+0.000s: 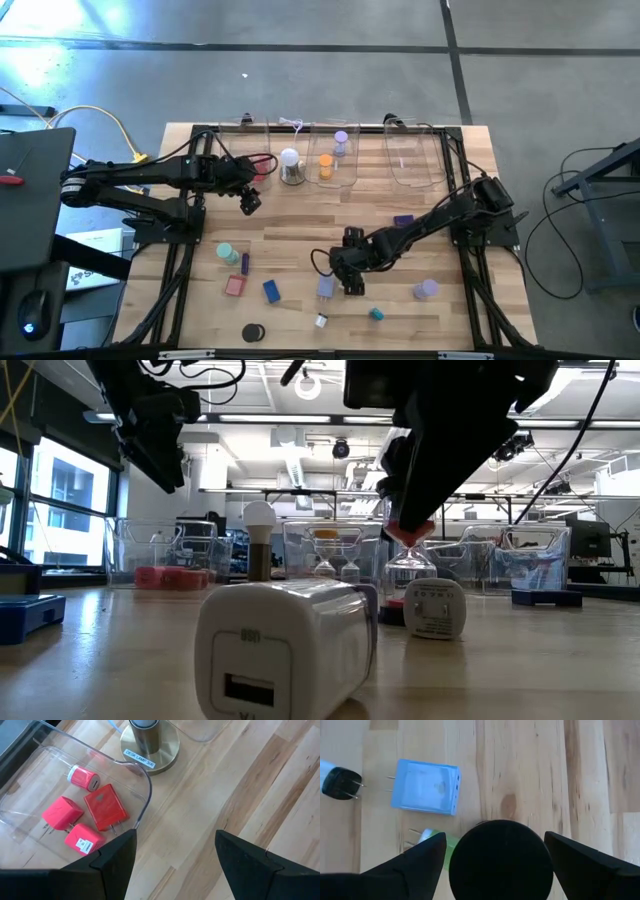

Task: Pick & Place Office items
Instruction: Put the top black hourglass into the middle transparent bin

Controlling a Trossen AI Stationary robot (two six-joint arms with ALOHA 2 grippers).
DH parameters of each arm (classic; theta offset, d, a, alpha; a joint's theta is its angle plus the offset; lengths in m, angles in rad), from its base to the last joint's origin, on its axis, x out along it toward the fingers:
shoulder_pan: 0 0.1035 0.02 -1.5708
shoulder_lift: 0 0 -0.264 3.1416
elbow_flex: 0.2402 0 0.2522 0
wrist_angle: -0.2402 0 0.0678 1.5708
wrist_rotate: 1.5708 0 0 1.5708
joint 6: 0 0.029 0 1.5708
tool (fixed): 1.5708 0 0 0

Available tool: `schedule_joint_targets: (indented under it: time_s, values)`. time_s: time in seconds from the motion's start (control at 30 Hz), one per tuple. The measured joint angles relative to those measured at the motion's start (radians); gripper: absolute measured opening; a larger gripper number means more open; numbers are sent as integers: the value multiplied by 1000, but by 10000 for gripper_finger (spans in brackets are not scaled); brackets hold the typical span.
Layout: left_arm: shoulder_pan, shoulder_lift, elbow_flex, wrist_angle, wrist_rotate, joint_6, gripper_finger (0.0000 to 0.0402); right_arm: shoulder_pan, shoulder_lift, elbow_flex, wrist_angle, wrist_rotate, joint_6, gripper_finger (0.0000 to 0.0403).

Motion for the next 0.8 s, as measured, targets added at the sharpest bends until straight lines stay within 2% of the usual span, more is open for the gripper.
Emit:
schedule_joint_targets:
  time_s: [0.33, 0.47, 0.7, 0.8]
  values:
    - [0, 0, 0, 0, 0, 0, 262, -4, 0, -1, -1, 0, 0, 313]
    - [0, 0, 0, 0, 0, 0, 262, -5, 0, -1, -1, 0, 0, 280]
    - [0, 0, 0, 0, 0, 0, 262, -5, -1, -1, -2, 0, -31, 192]
    - [0, 0, 0, 0, 0, 1, 262, -5, -1, -1, -1, 0, -58, 190]
